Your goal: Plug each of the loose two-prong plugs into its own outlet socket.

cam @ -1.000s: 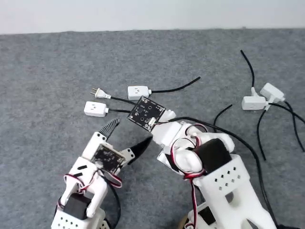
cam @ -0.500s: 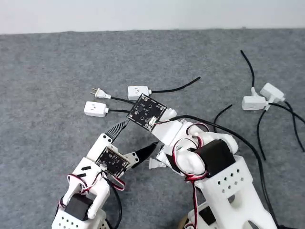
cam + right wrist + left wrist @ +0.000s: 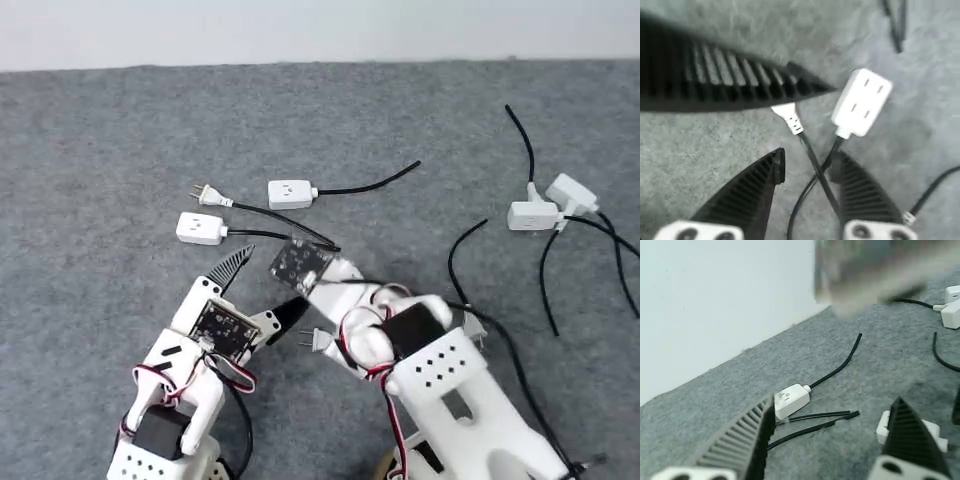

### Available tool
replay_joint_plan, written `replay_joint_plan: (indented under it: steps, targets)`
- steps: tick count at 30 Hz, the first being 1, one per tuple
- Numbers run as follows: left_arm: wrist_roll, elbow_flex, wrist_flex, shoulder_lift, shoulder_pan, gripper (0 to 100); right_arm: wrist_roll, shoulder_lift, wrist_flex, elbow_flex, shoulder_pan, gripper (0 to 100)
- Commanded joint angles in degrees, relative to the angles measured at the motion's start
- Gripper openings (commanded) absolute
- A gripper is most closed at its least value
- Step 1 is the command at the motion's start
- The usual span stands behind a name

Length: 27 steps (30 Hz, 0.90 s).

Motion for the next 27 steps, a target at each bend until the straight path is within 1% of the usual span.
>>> replay_joint_plan:
  steps: [1,4,6,12,14,23,27]
  targets:
    - [0.88,-2.77,-2.11,-0.18,-2.46,35,-0.7,-0.31,-4.97,3.34,-0.57,18.5]
    - [1.32,-2.77,-4.57,-0.18,-6.33,35,-0.7,-0.31,-8.04,5.8,-0.57,15.8]
    - [2.99,-2.77,-5.98,-0.18,-8.53,35,-0.7,-0.22,-9.19,6.77,-0.57,16.0]
    - [8.26,-4.35,-6.95,-0.18,-14.68,35,-0.53,-0.22,-13.93,10.64,-0.57,21.0]
    - [9.32,-4.79,-7.3,-0.18,-16.0,35,1.23,-0.22,-15.6,11.87,-0.57,22.1]
    - [9.49,-4.88,-7.47,0.0,-16.18,35,1.76,0.22,-19.82,13.71,-0.57,22.3]
    - [9.41,-4.88,-7.38,0.0,-16.18,35,1.93,5.41,-23.43,13.8,-0.31,22.3]
